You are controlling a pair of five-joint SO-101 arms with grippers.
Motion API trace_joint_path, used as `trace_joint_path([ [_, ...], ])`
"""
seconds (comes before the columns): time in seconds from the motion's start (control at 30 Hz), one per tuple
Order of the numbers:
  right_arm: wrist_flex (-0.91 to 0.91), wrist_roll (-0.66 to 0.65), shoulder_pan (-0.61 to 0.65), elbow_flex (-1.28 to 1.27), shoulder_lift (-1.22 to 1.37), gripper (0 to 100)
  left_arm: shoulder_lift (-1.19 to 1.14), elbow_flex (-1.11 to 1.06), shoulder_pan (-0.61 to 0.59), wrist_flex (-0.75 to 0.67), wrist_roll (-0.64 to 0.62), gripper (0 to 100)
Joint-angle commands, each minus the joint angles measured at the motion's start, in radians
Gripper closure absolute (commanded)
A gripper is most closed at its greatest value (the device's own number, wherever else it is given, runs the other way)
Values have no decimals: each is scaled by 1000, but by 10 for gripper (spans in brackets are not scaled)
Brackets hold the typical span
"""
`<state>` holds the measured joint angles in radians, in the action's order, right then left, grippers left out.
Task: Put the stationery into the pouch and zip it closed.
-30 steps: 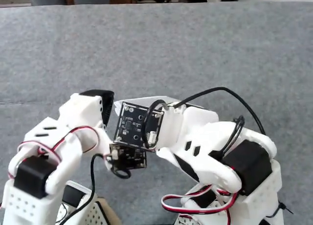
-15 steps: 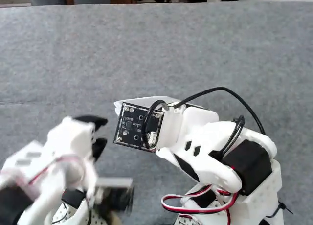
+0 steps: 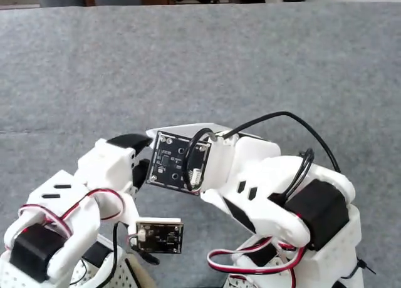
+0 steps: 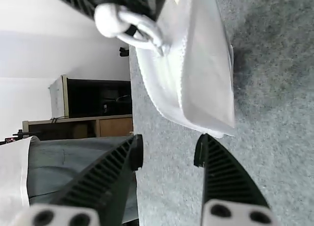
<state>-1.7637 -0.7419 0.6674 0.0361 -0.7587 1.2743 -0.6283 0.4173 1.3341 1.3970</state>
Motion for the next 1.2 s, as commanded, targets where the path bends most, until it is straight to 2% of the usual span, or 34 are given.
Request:
trace_joint_path([
  [0.0,-3,-2,12,13,-18,985,6,-4,18,-26,-5,797],
  [0.2,-3,-3,12,13,-18,985,5,-68,25,-117,-3,797],
  [0.43,-3,-3,11,15,-18,985,6,-79,148,-117,-9,797],
  [0.7,-3,-3,12,12,-39,985,2,-101,176,-132,-3,800],
  [1.03,-3,-3,14,5,-79,985,5,-289,179,-425,-3,801],
  [1.17,-3,-3,14,4,-74,985,6,-302,183,-470,-3,801],
])
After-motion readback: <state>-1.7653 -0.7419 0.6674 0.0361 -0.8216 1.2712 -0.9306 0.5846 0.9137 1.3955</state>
